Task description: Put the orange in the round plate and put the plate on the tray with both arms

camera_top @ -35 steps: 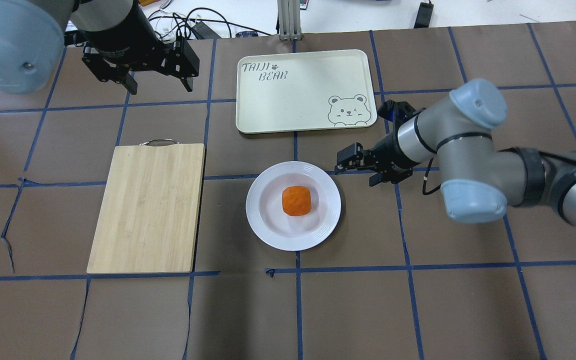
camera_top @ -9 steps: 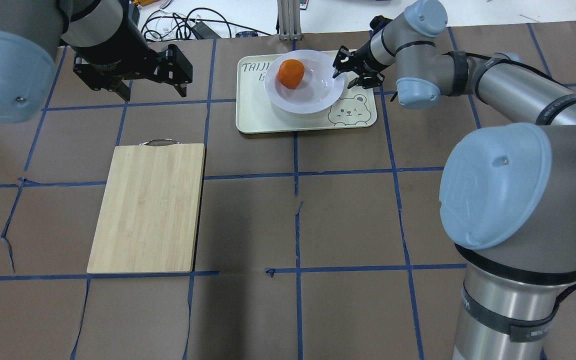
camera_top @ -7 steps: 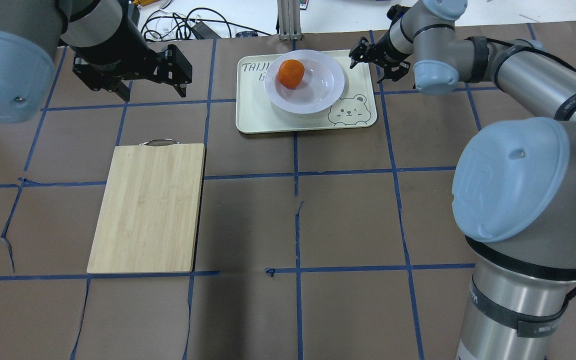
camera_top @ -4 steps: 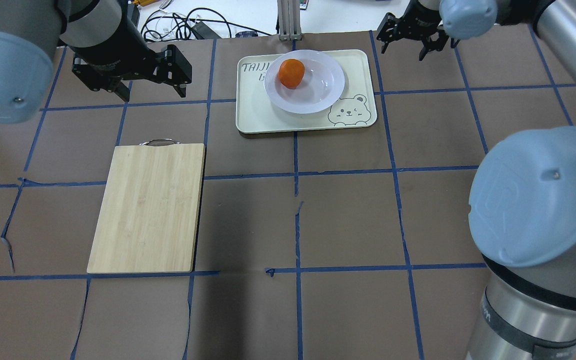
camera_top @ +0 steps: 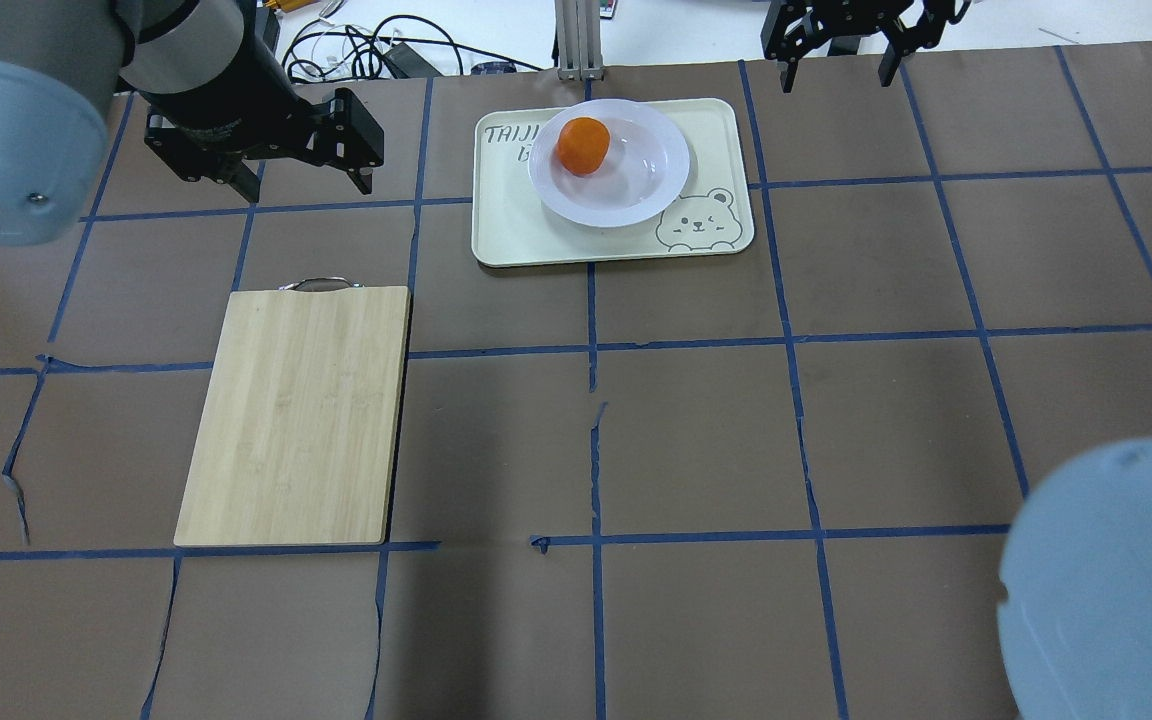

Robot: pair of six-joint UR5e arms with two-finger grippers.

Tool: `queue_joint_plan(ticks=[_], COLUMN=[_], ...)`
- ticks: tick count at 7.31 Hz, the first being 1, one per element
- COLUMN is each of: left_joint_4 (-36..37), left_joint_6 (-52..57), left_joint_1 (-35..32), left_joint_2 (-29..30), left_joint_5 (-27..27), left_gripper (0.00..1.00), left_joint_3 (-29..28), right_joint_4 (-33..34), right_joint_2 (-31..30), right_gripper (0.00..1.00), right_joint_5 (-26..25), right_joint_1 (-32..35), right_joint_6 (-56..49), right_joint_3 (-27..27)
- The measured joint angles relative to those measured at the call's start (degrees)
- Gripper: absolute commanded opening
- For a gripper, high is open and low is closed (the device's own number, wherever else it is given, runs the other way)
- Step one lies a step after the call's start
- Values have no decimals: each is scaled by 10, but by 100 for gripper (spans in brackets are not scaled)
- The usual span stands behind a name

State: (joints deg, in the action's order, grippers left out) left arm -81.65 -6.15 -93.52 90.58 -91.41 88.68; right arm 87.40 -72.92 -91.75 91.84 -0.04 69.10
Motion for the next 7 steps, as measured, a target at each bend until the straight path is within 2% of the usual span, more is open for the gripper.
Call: queue_joint_plan(ticks=[2,3,7], left_joint_4=[0,0,1], left_joint_6=[0,0,0], left_joint_1=[0,0,0], left_joint_2=[0,0,0], left_joint_5=[0,0,0], left_gripper=[100,100,100], left_joint_3=[0,0,1], right_joint_4=[29,57,83], right_joint_2=[-97,-114,-115], right_gripper=[100,100,100], right_joint_5=[-3,-4,37], right_joint_1=[3,1,-17], right_joint_6=[-18,-25,-45], right_joint_3=[109,135,138])
